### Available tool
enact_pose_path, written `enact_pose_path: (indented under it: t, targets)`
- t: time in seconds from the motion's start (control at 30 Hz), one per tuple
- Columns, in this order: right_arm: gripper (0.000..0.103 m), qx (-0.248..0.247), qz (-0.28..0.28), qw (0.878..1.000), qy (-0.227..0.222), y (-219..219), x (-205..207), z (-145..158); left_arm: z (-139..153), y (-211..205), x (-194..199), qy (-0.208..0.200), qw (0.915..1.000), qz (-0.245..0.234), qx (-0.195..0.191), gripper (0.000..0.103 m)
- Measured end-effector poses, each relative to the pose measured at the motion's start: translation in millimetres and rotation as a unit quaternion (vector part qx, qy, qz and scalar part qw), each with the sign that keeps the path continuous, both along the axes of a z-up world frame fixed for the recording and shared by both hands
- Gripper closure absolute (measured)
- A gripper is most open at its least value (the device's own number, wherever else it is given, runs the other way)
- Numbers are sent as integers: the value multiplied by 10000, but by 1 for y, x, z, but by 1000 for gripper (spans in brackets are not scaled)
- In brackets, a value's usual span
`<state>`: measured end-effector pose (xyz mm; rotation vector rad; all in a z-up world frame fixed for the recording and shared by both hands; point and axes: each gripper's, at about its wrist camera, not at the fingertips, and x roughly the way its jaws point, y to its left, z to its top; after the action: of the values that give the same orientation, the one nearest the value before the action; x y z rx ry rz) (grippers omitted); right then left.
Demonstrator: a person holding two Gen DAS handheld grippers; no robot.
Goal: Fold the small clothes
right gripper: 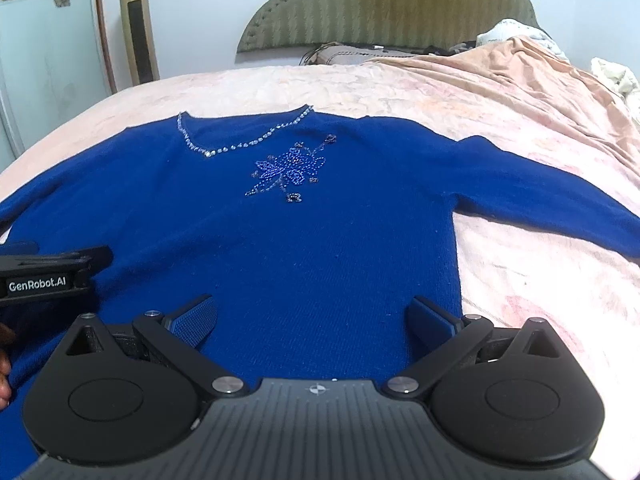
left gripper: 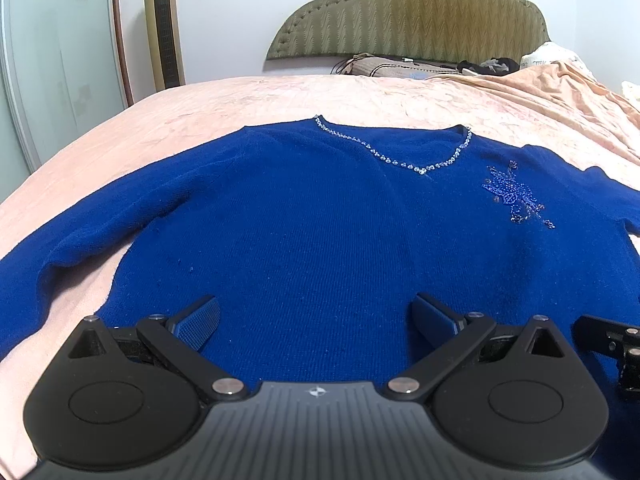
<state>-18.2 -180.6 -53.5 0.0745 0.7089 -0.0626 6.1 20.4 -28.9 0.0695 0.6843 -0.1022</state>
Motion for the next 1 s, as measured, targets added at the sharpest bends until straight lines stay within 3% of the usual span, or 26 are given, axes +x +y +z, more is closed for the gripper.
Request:
enact_pose_path:
  t: [0.47,0.6,0.8,0.9,1.0]
  targets:
    - [0,-46,114,9999,-69,0,-2,1,5,-1,-2,38,10000,-49,3,0]
    - [0,178,65,9992,-340,-18,-10,13,19,-7,-6,42,9998,-114,-187,0]
    - [0,355,-429,9961,-689,-85,-19,33,42,-33,-10,-82,9984,-558,4,0]
    - [0,784,-1376,9831,-914,-152,-27,38,42,-44,-14,-45,9969,-773,107,0]
    - [0,1580,-2506,9464,-1286,-226,-47,33,37,-54,-14,27,9954,-919,264,0]
